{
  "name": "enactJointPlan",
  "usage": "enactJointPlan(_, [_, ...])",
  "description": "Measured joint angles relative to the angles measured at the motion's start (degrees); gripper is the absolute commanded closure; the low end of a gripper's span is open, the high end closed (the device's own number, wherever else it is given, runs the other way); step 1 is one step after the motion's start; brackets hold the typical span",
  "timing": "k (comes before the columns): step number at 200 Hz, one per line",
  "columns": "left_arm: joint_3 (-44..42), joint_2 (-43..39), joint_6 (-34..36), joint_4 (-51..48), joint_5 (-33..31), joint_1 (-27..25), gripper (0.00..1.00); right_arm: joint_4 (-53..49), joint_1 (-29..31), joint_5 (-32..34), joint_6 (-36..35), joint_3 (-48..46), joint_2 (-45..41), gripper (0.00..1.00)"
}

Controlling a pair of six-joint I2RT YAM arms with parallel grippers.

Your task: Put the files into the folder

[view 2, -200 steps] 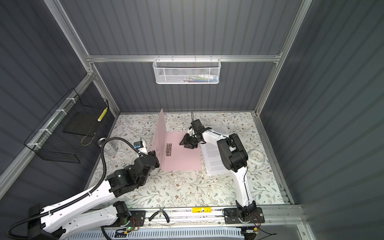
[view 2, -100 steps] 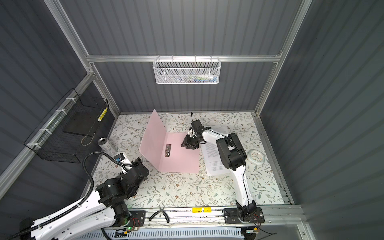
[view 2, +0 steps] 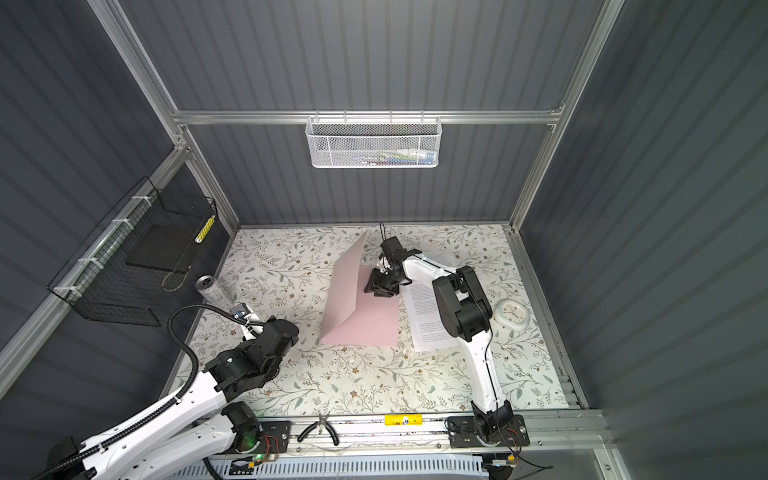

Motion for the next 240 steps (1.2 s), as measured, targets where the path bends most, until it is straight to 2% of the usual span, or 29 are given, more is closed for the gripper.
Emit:
enactJointPlan(62, [5.5,0.0,8.2,2.3,3.9,0.1,0.52,-2.5,2.9,1.0,0.0,7.5,-6.0,0.58])
enactJointPlan(92, [8.5,-0.4,11.5,2.9,5.8,0.1,0.52,-3.3,5.3,1.0,0.0,15.0,-6.1,0.59])
enactJointPlan(119, [10.5,-0.4,14.4,3.1,6.7,0.1,0.52,-4.8,7.4,0.4,0.0,24.9,-2.4,0.59])
enactJointPlan(166, [14.2,-1.4,18.6,2.8,7.1,0.1,0.52,-7.3,11.5,-0.8,0.5,40.7,8.9,0.59])
enactJointPlan(240, [20.5,-3.8,25.9,2.7,6.4,0.1,0.49,-7.0,17.3,-2.3,3.1,41.9,14.8,0.60])
